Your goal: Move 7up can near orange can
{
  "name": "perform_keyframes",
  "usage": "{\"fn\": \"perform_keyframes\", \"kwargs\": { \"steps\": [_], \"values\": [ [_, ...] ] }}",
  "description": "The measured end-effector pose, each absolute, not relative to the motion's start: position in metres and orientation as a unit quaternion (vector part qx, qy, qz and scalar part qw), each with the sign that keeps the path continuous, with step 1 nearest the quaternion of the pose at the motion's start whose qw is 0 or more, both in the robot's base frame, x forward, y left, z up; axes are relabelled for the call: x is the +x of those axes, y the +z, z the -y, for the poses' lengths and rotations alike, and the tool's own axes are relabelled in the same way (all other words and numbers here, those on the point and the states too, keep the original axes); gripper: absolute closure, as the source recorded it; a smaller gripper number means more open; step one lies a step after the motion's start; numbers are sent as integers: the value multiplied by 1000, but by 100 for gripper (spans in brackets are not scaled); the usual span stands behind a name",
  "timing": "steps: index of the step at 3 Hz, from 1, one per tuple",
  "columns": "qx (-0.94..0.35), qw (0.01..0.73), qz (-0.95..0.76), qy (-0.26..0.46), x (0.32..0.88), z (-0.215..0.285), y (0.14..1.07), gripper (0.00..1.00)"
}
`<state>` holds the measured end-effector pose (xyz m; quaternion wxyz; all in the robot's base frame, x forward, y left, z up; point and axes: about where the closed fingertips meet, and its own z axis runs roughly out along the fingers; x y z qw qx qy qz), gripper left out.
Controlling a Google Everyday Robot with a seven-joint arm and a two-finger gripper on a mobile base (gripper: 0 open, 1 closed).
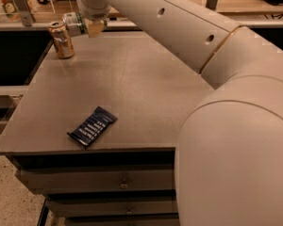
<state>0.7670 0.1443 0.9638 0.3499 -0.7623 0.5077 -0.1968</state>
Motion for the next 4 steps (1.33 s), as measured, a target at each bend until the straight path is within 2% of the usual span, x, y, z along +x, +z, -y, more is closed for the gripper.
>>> {"fn": "perform_keyframes", "kwargs": {
  "steps": [2,4],
  "values": [
    [-747,340,-507,-263,789,-126,932,100],
    [-749,345,-482,-296,807,-119,909,100]
  ]
}}
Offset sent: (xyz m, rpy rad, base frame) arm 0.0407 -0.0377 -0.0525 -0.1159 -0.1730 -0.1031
